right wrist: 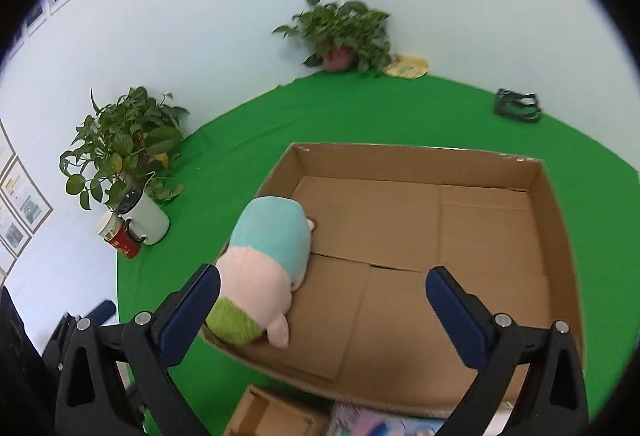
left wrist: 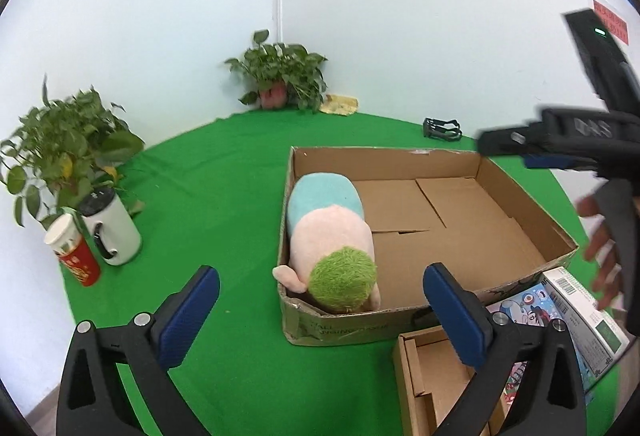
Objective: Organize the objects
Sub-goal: 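Open the left gripper and withdraw from the plush toy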
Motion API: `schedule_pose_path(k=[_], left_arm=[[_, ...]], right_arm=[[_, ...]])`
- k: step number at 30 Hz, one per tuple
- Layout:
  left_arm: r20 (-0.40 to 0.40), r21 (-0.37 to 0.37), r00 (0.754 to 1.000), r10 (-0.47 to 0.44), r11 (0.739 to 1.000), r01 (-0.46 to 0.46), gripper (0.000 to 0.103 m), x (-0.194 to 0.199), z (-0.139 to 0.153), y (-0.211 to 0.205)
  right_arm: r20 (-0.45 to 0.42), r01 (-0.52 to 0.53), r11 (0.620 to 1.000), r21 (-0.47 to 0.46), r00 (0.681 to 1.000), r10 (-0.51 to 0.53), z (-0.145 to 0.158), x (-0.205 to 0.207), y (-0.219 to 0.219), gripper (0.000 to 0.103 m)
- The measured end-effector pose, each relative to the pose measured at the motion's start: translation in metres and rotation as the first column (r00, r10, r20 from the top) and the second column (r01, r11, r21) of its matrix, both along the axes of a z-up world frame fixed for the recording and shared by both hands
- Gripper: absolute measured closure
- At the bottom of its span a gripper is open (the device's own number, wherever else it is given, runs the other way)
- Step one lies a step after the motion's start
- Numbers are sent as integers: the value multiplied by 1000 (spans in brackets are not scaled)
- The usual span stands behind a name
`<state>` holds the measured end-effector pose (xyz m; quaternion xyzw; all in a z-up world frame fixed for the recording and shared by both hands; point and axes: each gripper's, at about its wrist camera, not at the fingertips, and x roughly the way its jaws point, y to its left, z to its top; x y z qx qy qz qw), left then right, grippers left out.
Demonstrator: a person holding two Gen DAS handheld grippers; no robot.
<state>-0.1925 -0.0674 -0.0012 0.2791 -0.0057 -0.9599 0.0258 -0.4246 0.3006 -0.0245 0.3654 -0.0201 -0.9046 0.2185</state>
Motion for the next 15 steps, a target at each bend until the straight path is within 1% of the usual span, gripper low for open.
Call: schedule_pose_path(k=[1,2,3,6,10,13,15], left_arm=[[-15,-14,1000,9,1000,-9,0,13,5,5],[-29,-20,999,15,1000,-16,0,23,9,8],[-40,-22,999,16,1000,-17,0,34,12,12],[-52,0,999,4,1000,-4,0,59,19,22],[-38,47,999,-22,999,24,0,80,24,34],[-8,40,1000,-29,999,30,0,92,22,43],[14,31,1000,-21,999,21,0,99,18,48]], right_arm=[[-24,28,999,35,999,-27,1,17,10,1],[-24,28,999,35,999,-27,1,17,10,1],[-40,52,997,58,998,-50,0,29,18,1],[-92,113,989,90,990,-105,-2,67,31,1],[-105,129,986,108,988,-118,-16,109,34,1],[-107,138,983,122,986,-125,-25,127,35,1],[-108,135,979,155,987,-119,-32,139,37,1]])
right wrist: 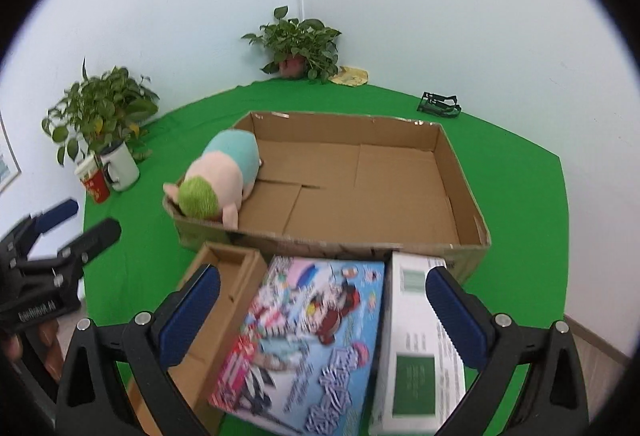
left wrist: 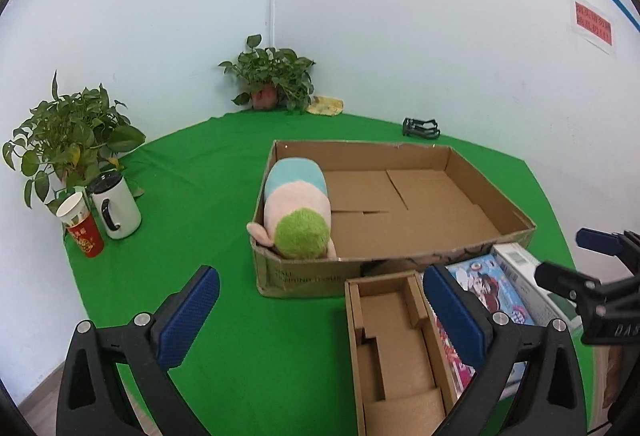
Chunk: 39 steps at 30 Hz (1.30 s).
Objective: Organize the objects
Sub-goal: 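Open the left gripper and withdraw from the plush toy, then grasp the long cardboard divider insert with the left gripper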
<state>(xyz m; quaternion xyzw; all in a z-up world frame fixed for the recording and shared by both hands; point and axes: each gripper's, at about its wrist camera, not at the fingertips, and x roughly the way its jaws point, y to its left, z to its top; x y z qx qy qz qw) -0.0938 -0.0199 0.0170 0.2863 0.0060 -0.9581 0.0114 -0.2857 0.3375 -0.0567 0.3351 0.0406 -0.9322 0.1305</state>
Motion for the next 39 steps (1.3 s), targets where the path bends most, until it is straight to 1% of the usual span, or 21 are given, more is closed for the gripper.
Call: schedule_pose_path(k=[2,5,8,10,12,15,20,24,27,29,31,33,36,37,39], left_arm=[[11,-8,1000,10,1000,-10,0,6,-4,4],[28,-16,999,19,1000,-18,0,15,-8,10],[42,1,999,25,1000,-25,0,21,-12,11],[58,12,998,22,1000,-23,0,24,-14,12],[65,3,998,26,1000,-26,0,26,-14,15],[58,-3,998,26,1000,-26,0,29,-13,19],[70,12,997,24,1000,-25,0,28,-16,20],[92,9,996,19,1000,-20,0,25,-21,18],[113,11,993,17,1000,-19,0,23,-26,16],[121,18,993,15,1000,-17,0,23,-30,15],[134,27,991,11,1000,-15,0,23,-34,13],[156,51,988,-2,999,-6,0,23,-41,11],[194,87,981,-25,996,8,1,26,-53,7],[206,90,978,-29,996,10,1,28,-57,5],[234,69,972,-19,998,3,1,31,-66,1]], right_arm=[[-3,18,999,30,1000,-18,-7,15,9,1],[8,30,1000,2,1000,-30,-11,24,19,1],[-14,29,1000,-4,999,-29,-12,32,21,1],[-12,19,1000,-18,1000,-20,-13,34,21,1],[-15,16,1000,-27,1000,-16,-16,35,19,1],[-13,8,999,-41,1000,-8,-19,37,16,1],[-31,-17,999,-32,999,16,-20,40,11,1],[-14,-55,997,-45,998,54,-23,39,8,1],[2,-51,998,-29,999,51,-27,40,4,1],[15,-47,998,-34,999,47,-29,41,3,1],[25,-62,997,-45,998,63,-30,44,1,1],[23,-81,996,-34,996,82,-30,48,-4,1],[47,-140,990,-21,989,141,-34,56,-15,1],[55,-155,988,-20,986,156,-37,60,-19,1],[86,-185,983,-7,979,185,-45,67,-28,1]])
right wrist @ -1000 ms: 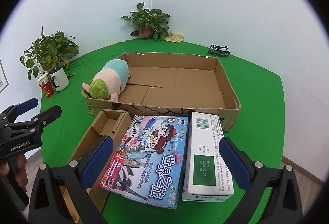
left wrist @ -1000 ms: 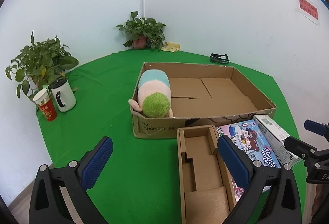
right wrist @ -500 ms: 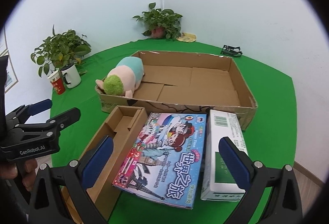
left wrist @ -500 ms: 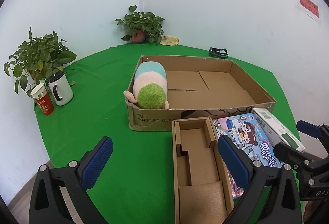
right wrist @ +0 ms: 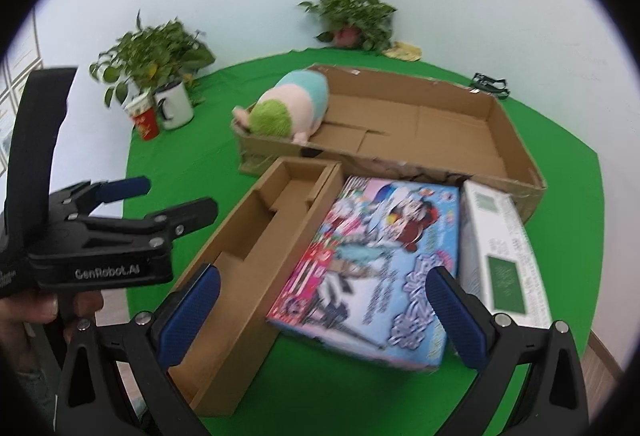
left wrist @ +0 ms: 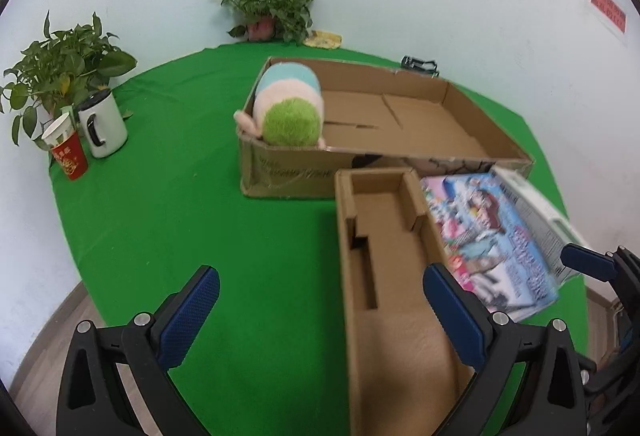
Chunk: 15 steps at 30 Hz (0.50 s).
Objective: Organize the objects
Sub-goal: 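Grasp the long cardboard divider insert with the left gripper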
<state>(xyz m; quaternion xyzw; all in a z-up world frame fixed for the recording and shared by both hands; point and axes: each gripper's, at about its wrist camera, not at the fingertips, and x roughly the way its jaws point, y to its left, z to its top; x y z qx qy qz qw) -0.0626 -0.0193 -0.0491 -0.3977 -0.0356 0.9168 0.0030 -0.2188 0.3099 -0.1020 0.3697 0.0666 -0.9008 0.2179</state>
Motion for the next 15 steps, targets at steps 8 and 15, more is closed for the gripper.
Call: schedule_pose_path(k=[8,15], left_arm=[[133,58,990,-37,998,30,10,15,-39,-17],[169,192,977,-131,976,97,41,24,-55,-18]], right_arm=[[122,-69,997,36,990,64,-29,20,-24,10],[184,-61,998,17,981,57,-39,19,-27,55]])
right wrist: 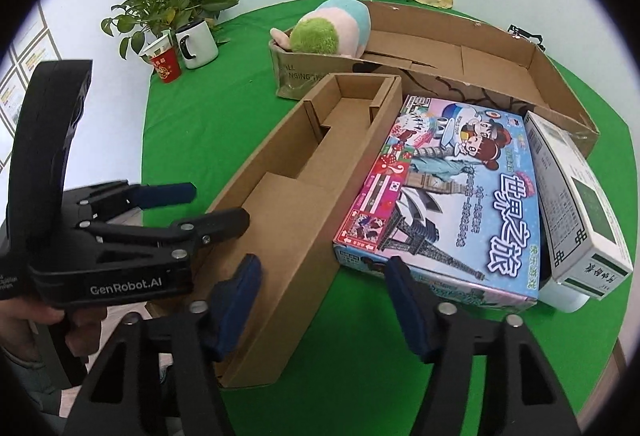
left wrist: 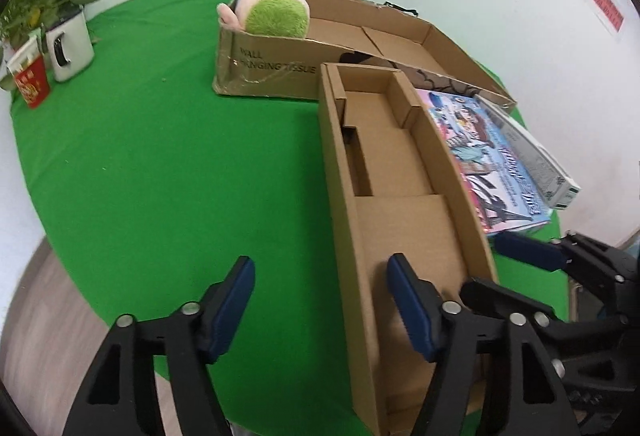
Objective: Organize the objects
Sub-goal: 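Grasp the long cardboard divider insert with the left gripper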
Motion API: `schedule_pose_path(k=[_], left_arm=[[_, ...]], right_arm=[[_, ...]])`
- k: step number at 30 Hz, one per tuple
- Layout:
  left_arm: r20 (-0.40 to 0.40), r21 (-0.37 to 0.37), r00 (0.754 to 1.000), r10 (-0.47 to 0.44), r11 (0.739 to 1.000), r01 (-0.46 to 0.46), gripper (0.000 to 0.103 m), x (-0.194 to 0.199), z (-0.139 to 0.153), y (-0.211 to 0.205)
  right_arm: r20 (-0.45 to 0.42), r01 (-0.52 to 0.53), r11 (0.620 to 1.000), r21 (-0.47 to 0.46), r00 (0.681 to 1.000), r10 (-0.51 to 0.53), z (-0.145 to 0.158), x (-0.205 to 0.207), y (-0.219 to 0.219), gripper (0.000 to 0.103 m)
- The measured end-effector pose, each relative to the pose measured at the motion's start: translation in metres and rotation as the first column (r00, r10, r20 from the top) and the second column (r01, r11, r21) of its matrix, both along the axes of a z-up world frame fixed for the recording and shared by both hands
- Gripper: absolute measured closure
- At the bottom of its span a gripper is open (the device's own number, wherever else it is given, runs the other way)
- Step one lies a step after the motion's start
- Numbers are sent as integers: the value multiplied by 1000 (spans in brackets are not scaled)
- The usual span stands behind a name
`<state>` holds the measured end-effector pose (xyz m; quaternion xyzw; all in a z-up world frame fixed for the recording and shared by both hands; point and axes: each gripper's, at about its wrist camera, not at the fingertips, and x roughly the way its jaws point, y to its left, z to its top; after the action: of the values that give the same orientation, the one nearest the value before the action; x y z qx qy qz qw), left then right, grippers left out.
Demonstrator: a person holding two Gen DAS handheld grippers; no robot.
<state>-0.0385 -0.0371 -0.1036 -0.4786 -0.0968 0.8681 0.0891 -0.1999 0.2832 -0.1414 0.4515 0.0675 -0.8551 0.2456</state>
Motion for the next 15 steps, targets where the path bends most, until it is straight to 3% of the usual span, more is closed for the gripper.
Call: schedule_pose_path(k=[3,13,15], left_arm=[[0,15,1000,-24,1000,24,49,2,0,1],[31,84,995,-94,992,91,84,4,4,7],[32,79,995,-99,992,96,85,5,4,7]], right_arm=[[49,6,1000,-20,999,-5,-5,-3,0,66],[81,-11,999,-51,997,15,-11,-3,-7,73],[79,-11,998,-55,997,15,-10,-3,-7,75]])
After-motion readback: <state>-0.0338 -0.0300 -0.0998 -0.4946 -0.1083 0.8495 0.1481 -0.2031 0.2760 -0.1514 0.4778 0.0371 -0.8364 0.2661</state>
